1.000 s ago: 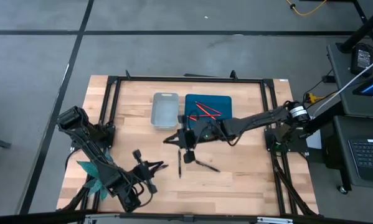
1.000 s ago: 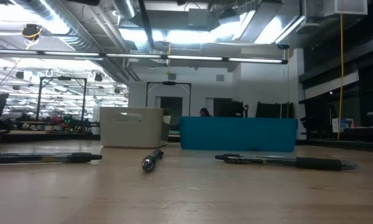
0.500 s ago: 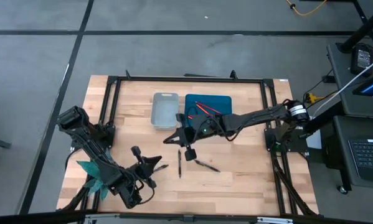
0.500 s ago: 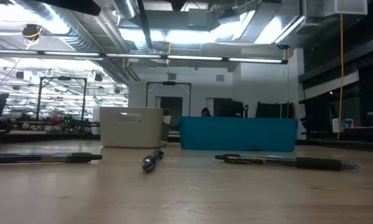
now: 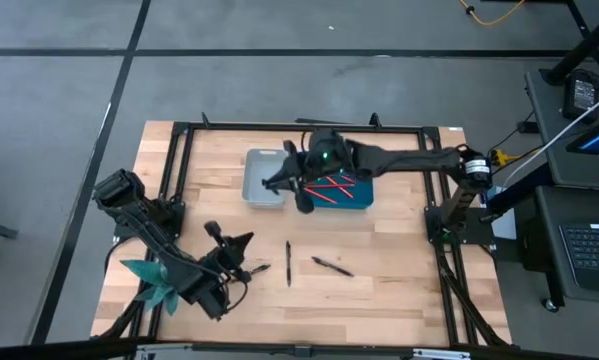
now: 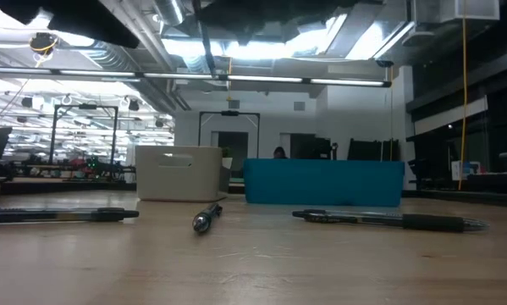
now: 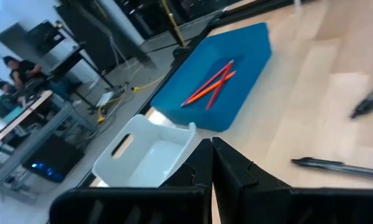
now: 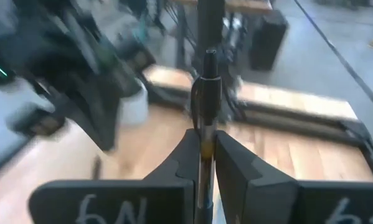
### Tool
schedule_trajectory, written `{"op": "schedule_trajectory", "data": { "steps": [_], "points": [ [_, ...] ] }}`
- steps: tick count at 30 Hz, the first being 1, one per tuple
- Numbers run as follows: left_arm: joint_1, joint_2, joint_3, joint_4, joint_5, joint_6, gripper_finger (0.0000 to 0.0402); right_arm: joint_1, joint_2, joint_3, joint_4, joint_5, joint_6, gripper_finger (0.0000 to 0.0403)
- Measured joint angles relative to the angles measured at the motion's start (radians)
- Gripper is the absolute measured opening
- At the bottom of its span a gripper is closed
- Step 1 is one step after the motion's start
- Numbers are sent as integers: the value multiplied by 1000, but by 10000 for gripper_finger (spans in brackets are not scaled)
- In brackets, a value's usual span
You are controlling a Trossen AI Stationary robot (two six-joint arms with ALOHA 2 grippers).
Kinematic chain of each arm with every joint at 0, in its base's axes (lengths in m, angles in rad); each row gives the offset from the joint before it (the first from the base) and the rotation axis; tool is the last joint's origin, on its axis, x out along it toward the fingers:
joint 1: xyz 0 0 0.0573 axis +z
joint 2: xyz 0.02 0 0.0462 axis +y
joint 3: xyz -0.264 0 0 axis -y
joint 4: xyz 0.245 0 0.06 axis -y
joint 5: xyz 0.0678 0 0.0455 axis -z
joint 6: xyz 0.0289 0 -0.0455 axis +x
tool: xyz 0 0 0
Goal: Sort pens & pencils
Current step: Put the black pen into the gray bin
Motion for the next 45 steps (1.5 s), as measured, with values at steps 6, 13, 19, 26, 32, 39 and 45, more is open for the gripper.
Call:
{"op": "schedule_trajectory", "data": {
  "steps": [6, 13, 19, 26, 32, 39, 45],
  "points": [
    [25, 0, 0, -28, -3, -36, 0, -19, -1, 79, -27, -160, 39, 35],
    [32, -10, 0, -28, -67, -110, 0, 60, 0, 138, -186, -173, -2, 35],
    [-5, -43, 0, -28, -139, -188, 0, 72, 0, 92, -204, -172, -11, 35],
    [-12, -67, 0, -38, -272, -305, 4, 87, 0, 23, -175, -214, -18, 35],
    [16, -68, -11, -73, -283, -444, 18, 112, 0, 1, -150, -271, -42, 35],
    [-1, -68, -65, -93, -282, -643, 20, 119, 0, 0, -150, -323, -77, 35],
    [-10, -79, -94, -139, -282, -801, 35, 118, 0, 0, -158, -329, -85, 35]
  ]
}}
